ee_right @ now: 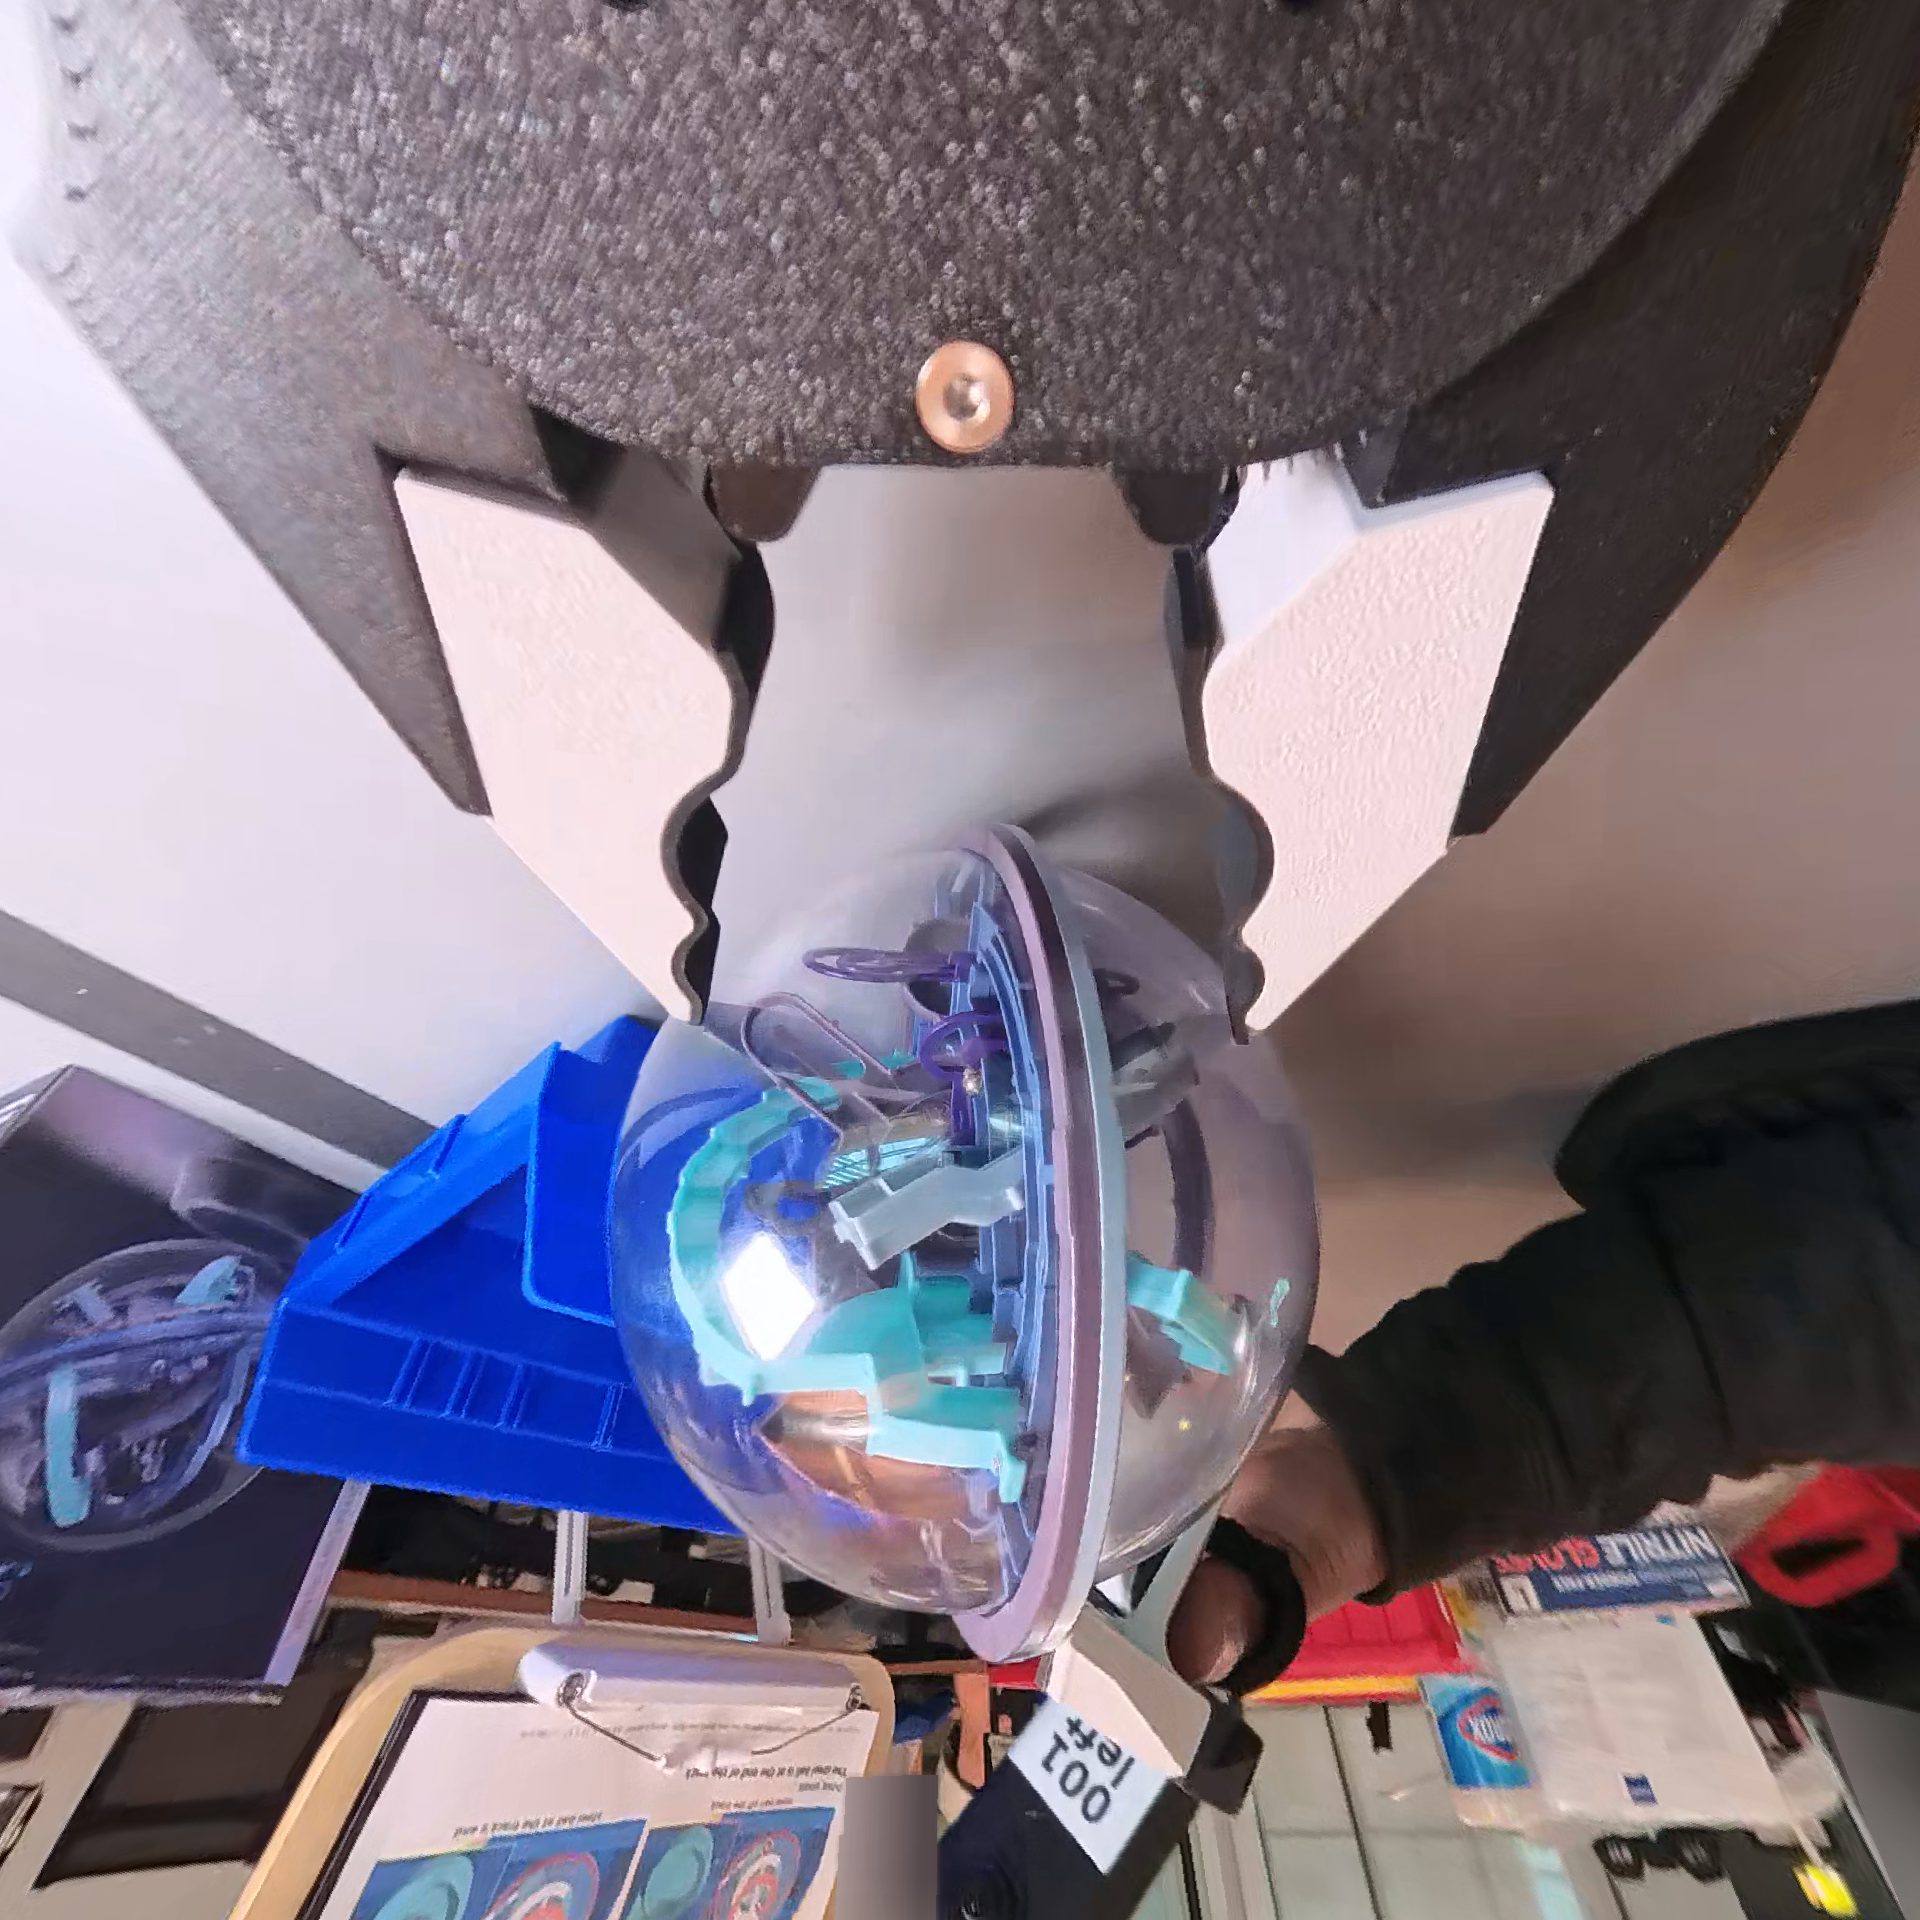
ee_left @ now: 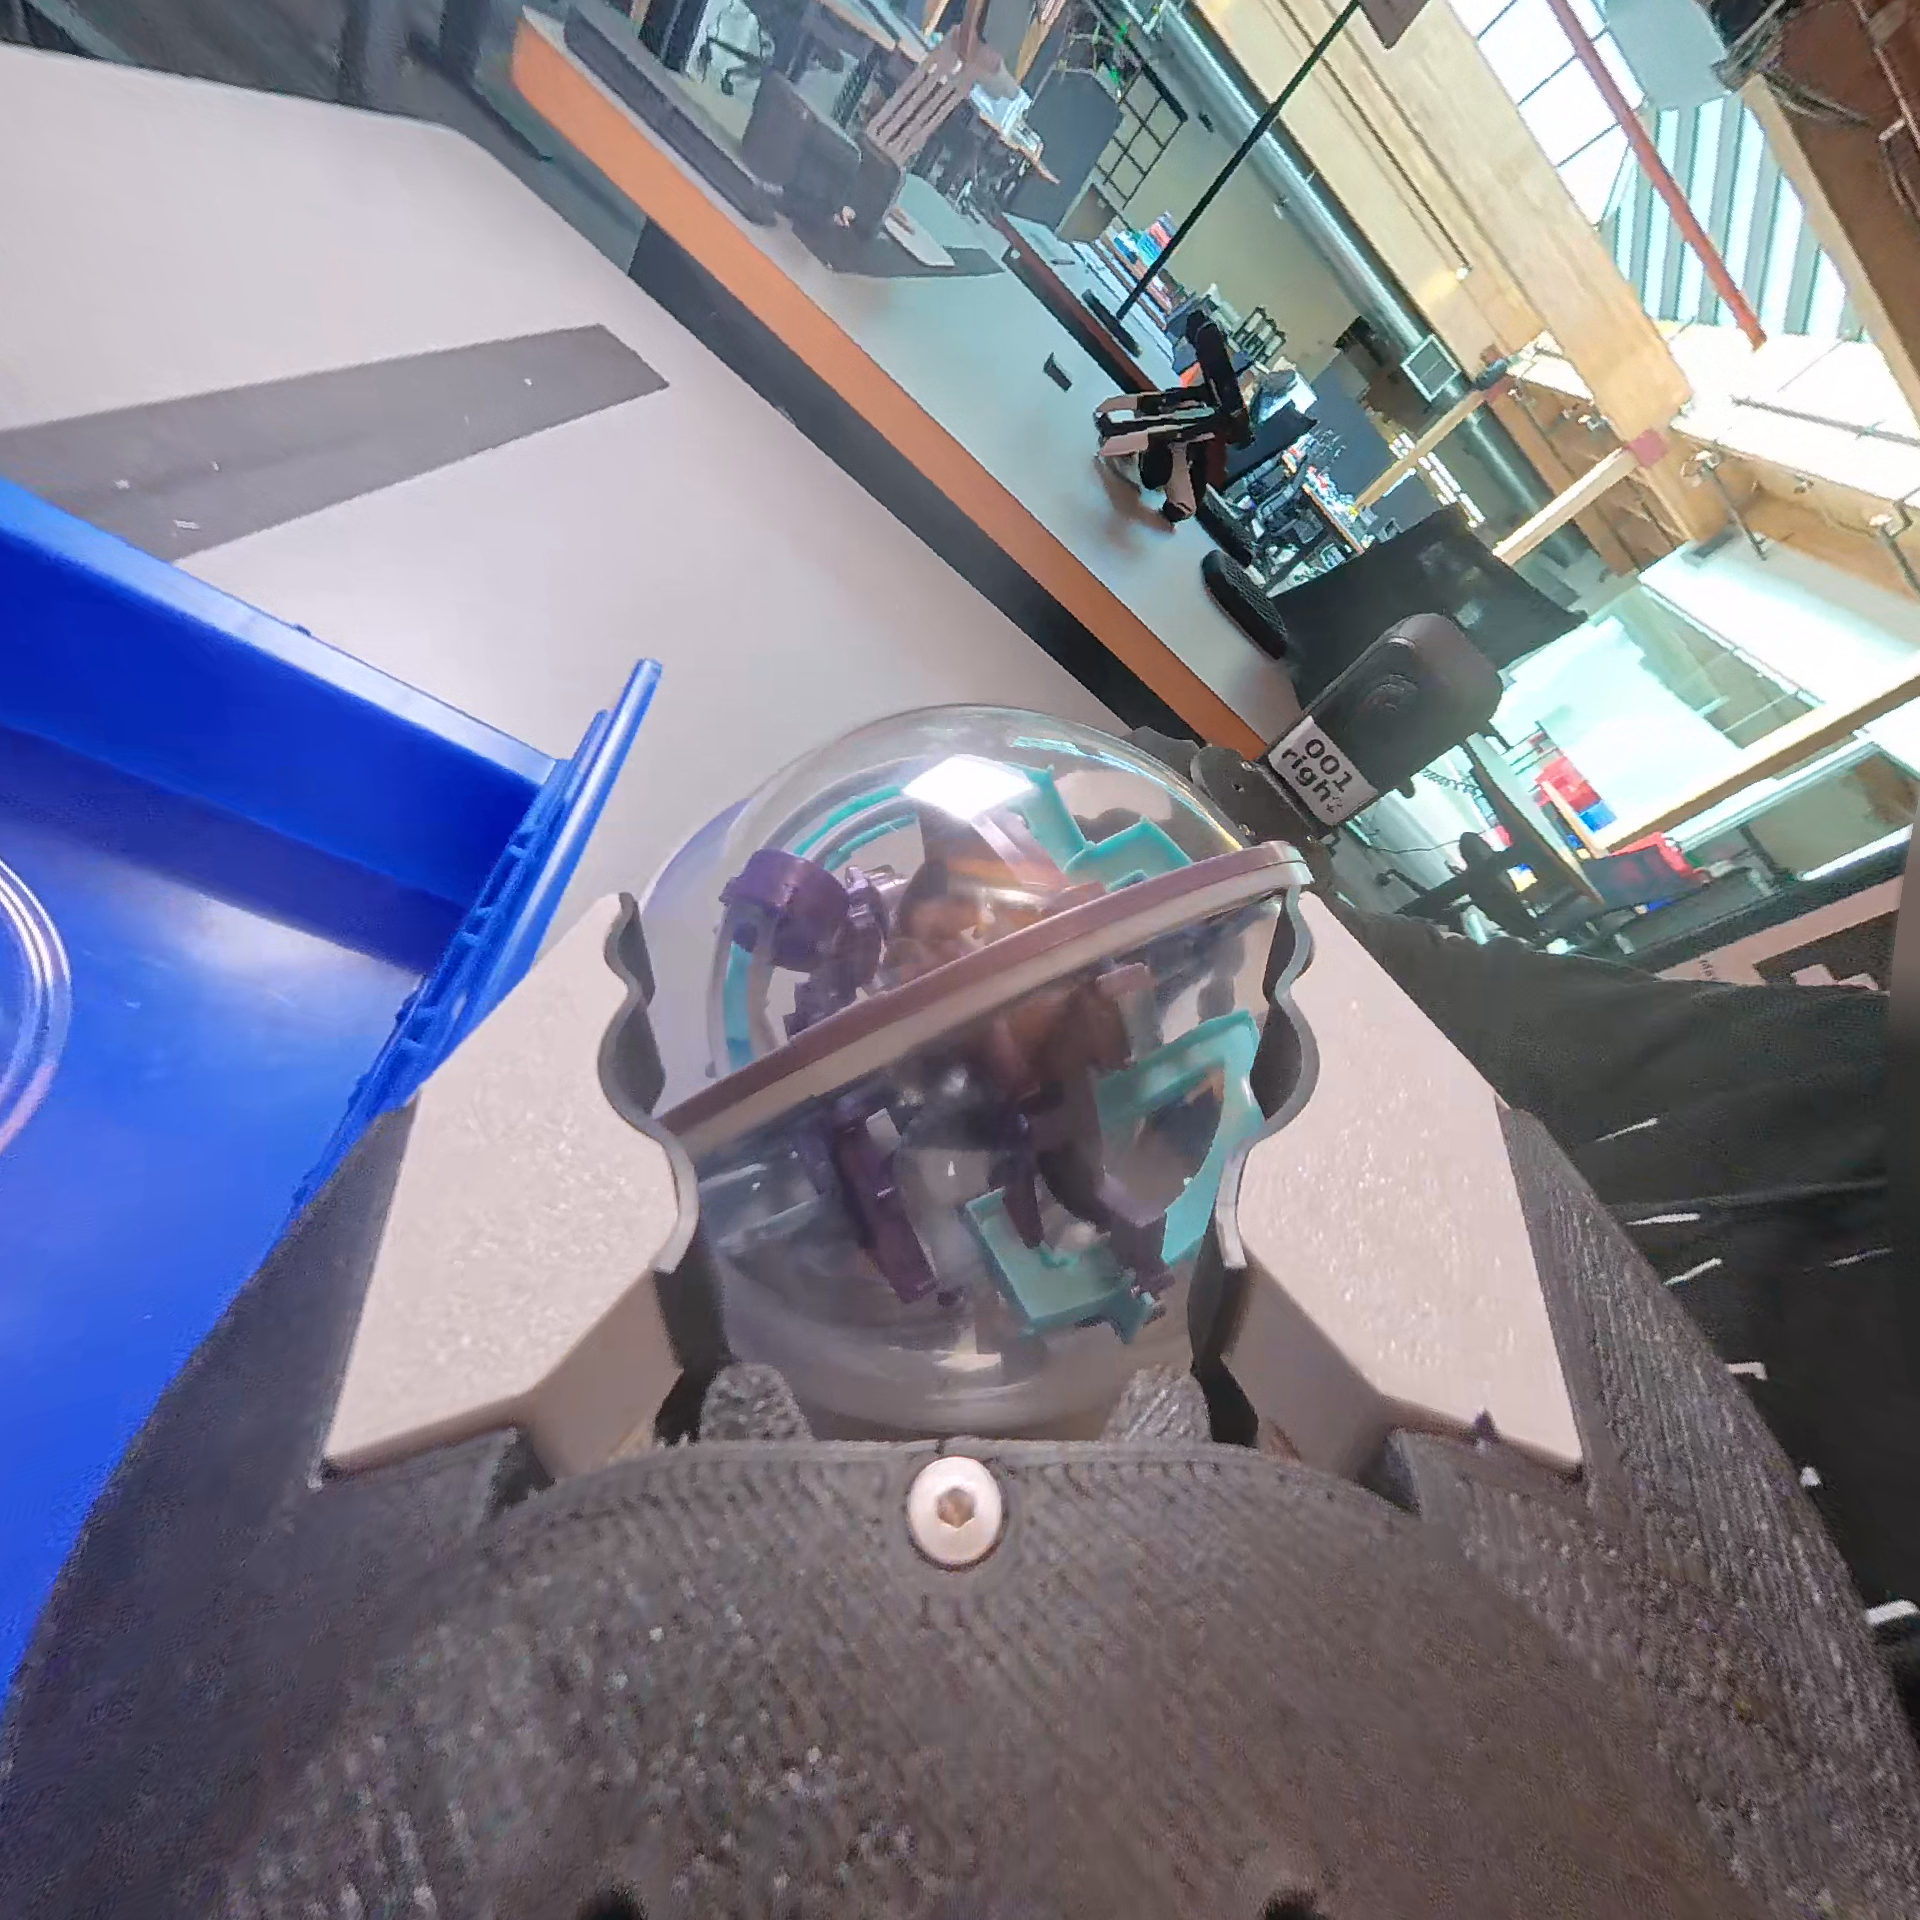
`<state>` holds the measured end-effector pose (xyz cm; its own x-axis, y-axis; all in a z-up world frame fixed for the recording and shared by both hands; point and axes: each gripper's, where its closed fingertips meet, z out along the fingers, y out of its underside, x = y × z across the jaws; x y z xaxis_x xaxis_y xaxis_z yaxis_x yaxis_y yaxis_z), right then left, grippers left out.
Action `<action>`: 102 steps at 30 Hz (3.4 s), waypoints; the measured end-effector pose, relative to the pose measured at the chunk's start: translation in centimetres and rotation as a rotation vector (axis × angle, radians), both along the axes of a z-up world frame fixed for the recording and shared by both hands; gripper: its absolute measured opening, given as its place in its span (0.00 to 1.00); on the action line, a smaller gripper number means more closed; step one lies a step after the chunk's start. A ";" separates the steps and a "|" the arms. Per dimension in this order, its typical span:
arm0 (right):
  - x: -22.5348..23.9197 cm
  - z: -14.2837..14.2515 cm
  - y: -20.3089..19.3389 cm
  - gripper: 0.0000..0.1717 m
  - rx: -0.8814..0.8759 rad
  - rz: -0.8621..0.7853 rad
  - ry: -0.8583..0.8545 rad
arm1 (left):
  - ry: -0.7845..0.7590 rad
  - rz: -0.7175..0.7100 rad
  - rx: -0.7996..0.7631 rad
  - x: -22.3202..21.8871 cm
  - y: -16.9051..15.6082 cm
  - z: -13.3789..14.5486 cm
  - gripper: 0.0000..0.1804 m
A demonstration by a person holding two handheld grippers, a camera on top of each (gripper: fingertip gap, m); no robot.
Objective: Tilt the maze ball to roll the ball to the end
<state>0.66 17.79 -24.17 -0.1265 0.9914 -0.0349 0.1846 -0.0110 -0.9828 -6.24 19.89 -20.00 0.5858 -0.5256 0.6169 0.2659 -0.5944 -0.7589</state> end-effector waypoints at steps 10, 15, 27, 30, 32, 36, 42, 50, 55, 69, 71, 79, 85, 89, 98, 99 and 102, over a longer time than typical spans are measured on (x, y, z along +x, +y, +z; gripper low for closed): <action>0.2 -0.6 -0.6 0.56 0.189 0.020 0.034 | -0.003 -0.060 -0.026 0.4 -0.7 0.0 0.64; -0.2 -0.8 -1.4 0.69 0.334 0.030 0.043 | -0.009 -0.136 -0.012 1.7 -1.3 0.1 0.64; 0.0 -1.2 -2.7 0.77 0.374 0.062 0.045 | 0.094 -0.354 0.191 3.8 -4.6 0.4 0.75; 0.0 -1.2 -3.0 0.76 0.373 0.073 0.042 | 0.225 -0.376 0.253 3.8 -5.2 -1.0 0.75; 0.0 -1.3 -2.9 0.76 0.358 0.077 0.037 | 0.277 -0.382 0.267 4.2 -5.3 -1.5 0.79; 0.1 -1.3 -2.7 0.76 0.327 0.073 0.021 | 0.262 -0.365 0.274 4.3 -5.0 -1.6 0.80; 0.3 -1.1 -2.6 0.75 0.294 0.087 0.033 | 0.194 -0.342 0.284 4.3 -4.9 -1.6 0.80; 0.8 -0.3 -2.8 0.73 0.172 0.127 0.060 | 0.051 -0.315 0.213 3.9 -5.1 -2.0 0.80; 0.9 0.1 -2.9 0.73 0.123 0.129 0.070 | -0.040 -0.309 0.197 3.8 -5.1 -2.1 0.80; 1.0 0.1 -2.3 0.73 -0.034 0.129 0.033 | -0.145 -0.271 0.076 3.8 -4.1 -2.3 0.79; 1.0 0.0 -2.2 0.73 -0.054 0.127 0.030 | -0.163 -0.260 0.066 3.8 -3.9 -2.2 0.79; 1.1 -0.1 -1.9 0.73 -0.084 0.129 0.031 | -0.173 -0.242 0.049 3.8 -3.6 -2.3 0.79; 1.1 0.0 -1.9 0.73 -0.084 0.131 0.035 | -0.173 -0.241 0.052 3.8 -3.6 -2.2 0.79; 1.1 0.0 -1.9 0.73 -0.077 0.131 0.038 | -0.171 -0.244 0.059 3.8 -3.7 -2.2 0.79; 1.2 0.1 -2.3 0.72 -0.020 0.140 0.056 | -0.156 -0.271 0.114 3.8 -4.3 -2.2 0.79; 1.2 0.1 -2.4 0.72 -0.014 0.140 0.059 | -0.153 -0.274 0.117 3.8 -4.4 -2.2 0.79; 1.2 0.2 -2.6 0.72 0.011 0.141 0.066 | -0.136 -0.285 0.135 3.8 -4.7 -2.2 0.79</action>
